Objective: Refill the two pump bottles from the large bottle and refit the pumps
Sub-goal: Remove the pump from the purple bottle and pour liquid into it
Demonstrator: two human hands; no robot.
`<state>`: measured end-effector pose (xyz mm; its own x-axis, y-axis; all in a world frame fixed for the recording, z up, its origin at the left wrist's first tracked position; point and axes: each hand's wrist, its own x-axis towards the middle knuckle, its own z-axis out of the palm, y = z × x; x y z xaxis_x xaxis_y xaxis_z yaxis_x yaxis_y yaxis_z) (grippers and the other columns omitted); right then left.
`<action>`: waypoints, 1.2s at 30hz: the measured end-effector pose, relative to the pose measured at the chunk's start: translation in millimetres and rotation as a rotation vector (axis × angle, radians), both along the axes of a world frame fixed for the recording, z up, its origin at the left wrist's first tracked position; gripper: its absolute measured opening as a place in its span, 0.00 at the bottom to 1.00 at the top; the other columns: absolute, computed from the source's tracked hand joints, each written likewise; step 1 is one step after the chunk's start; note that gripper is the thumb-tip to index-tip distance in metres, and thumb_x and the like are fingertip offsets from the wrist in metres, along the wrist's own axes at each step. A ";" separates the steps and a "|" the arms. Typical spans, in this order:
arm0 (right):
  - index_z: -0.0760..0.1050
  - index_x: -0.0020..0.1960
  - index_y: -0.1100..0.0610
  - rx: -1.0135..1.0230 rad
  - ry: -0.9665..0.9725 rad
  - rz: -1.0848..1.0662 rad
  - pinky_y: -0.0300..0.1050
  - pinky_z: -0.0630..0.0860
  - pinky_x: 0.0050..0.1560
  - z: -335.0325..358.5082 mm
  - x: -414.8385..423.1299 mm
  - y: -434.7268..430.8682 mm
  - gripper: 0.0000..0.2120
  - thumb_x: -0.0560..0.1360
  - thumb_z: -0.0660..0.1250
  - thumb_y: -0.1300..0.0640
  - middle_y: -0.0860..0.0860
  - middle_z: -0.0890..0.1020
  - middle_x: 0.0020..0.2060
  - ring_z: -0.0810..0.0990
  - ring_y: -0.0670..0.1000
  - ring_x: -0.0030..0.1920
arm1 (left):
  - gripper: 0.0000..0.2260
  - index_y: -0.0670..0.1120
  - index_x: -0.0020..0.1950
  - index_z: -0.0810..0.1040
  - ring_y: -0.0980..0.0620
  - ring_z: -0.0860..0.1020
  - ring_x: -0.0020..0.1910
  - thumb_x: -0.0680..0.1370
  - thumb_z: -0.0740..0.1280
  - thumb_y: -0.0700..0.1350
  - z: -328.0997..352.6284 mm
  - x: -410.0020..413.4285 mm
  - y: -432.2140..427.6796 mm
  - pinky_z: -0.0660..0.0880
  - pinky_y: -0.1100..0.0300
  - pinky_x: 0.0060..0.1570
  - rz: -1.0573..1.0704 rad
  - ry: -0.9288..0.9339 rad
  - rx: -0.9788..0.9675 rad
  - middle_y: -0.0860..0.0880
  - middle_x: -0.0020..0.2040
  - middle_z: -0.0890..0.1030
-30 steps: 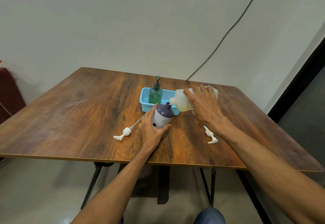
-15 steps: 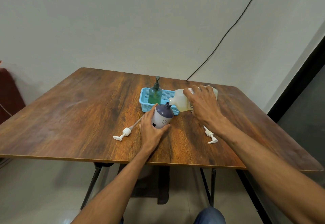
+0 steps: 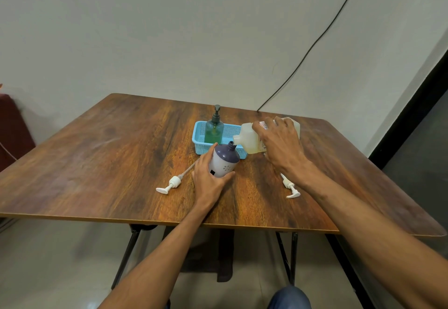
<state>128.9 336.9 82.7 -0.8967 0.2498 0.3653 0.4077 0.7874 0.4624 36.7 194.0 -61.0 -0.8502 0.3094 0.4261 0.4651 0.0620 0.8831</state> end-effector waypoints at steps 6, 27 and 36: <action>0.65 0.72 0.52 0.000 0.001 0.002 0.61 0.69 0.66 -0.1 0.0 0.7 0.31 0.73 0.74 0.57 0.59 0.75 0.66 0.73 0.63 0.66 | 0.40 0.46 0.76 0.68 0.49 0.72 0.68 0.67 0.82 0.47 0.1 0.3 0.4 0.71 0.41 0.68 0.003 0.004 0.005 0.47 0.71 0.75; 0.65 0.72 0.53 0.001 0.003 0.006 0.63 0.69 0.66 0.3 -1.0 0.9 0.33 0.72 0.76 0.56 0.60 0.75 0.66 0.74 0.63 0.65 | 0.40 0.45 0.76 0.69 0.49 0.73 0.68 0.67 0.82 0.47 -0.6 -0.5 1.2 0.72 0.42 0.68 0.007 0.006 0.023 0.46 0.70 0.76; 0.65 0.73 0.53 -0.004 0.000 0.008 0.63 0.69 0.67 0.5 -1.6 1.1 0.34 0.71 0.77 0.55 0.60 0.74 0.67 0.73 0.64 0.67 | 0.40 0.46 0.76 0.68 0.49 0.72 0.69 0.67 0.82 0.47 -0.1 -0.4 0.8 0.71 0.42 0.69 0.000 0.004 0.010 0.47 0.71 0.75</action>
<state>127.3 338.0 83.2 -0.8989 0.2439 0.3640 0.4011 0.7924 0.4595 36.3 194.8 -61.0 -0.8483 0.3053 0.4326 0.4689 0.0534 0.8817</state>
